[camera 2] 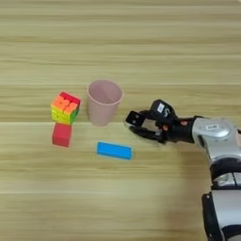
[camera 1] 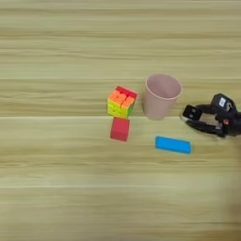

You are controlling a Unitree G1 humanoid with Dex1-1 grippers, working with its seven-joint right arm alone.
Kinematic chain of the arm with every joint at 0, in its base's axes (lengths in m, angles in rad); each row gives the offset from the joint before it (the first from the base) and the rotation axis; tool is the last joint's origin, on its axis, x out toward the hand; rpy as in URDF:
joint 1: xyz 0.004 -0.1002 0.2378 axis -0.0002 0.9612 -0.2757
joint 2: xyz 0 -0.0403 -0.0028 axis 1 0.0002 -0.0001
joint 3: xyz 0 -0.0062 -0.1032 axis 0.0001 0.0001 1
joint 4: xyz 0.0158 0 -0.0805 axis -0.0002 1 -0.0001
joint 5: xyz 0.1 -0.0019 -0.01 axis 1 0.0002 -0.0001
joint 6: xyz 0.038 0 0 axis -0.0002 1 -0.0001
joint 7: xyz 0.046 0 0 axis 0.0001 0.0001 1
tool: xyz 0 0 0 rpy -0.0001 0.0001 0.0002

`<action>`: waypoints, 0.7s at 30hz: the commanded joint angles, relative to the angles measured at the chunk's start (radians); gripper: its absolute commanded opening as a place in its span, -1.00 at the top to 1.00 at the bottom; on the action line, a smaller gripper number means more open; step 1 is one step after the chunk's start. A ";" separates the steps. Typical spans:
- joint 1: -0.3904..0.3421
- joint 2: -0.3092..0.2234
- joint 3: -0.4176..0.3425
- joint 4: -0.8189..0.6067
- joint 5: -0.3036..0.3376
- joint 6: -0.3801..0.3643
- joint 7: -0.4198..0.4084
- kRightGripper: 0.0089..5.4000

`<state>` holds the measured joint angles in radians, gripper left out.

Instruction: Move the objects on the table

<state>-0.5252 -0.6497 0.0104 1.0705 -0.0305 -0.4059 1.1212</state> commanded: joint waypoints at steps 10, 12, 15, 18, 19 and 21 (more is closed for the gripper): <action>-0.086 -0.030 -0.045 -0.061 0.053 -0.025 0.008 -0.69; -0.082 -0.033 -0.061 -0.097 0.078 -0.019 0.028 -0.82; -0.070 -0.041 -0.078 -0.157 0.107 -0.012 0.050 -0.95; -0.042 -0.049 -0.092 -0.246 0.138 -0.001 0.080 -0.99; -0.024 -0.052 -0.096 -0.292 0.155 0.008 0.098 -0.99; 0.012 -0.058 -0.100 -0.374 0.182 0.025 0.130 -0.99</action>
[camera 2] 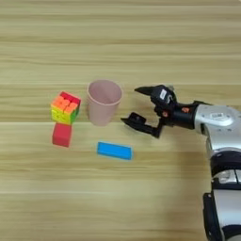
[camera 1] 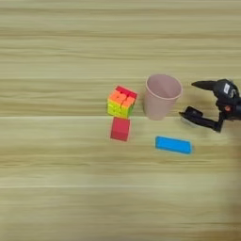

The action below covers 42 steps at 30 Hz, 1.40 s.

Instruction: Move the objects on the table

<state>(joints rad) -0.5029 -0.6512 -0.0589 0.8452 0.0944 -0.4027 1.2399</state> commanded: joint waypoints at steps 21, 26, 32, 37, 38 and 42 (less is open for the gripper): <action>0.231 -0.088 0.041 -0.406 0.054 0.063 0.163 -0.99; 0.251 -0.077 0.073 -0.402 0.039 0.061 0.162 -0.99; 0.237 -0.060 0.098 -0.361 0.003 0.052 0.119 -0.99; 0.214 -0.040 0.112 -0.312 -0.021 0.056 0.084 -0.99; 0.212 -0.037 0.115 -0.304 -0.025 0.055 0.080 -0.99; 0.208 -0.027 0.134 -0.276 -0.037 0.058 0.076 -0.99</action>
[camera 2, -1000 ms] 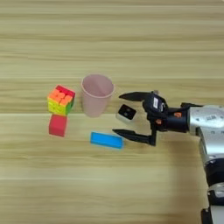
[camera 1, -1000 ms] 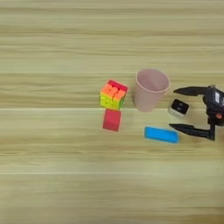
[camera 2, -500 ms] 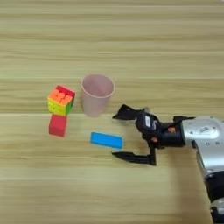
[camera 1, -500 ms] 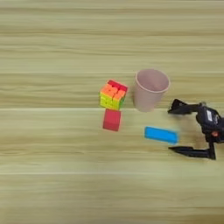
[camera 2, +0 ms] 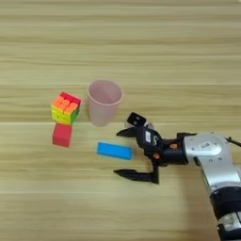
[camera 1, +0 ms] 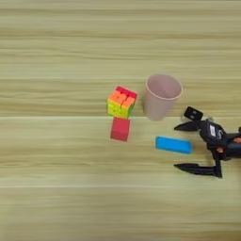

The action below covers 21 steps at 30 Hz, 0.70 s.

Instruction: Move the objects on the table

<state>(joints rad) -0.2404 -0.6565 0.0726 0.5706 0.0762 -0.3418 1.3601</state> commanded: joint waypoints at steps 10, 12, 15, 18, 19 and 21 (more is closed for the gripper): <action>-0.033 -0.009 0.058 0.033 -0.029 0.029 -0.009 -0.58; -0.036 -0.006 0.066 0.049 -0.034 0.033 -0.010 -0.51; -0.041 -0.002 0.076 0.070 -0.038 0.043 -0.012 -0.43; -0.045 0.003 0.082 0.086 -0.037 0.059 -0.007 -0.34; -0.047 0.004 0.086 0.090 -0.037 0.072 -0.005 -0.34; -0.051 0.010 0.095 0.102 -0.046 0.081 -0.006 -0.29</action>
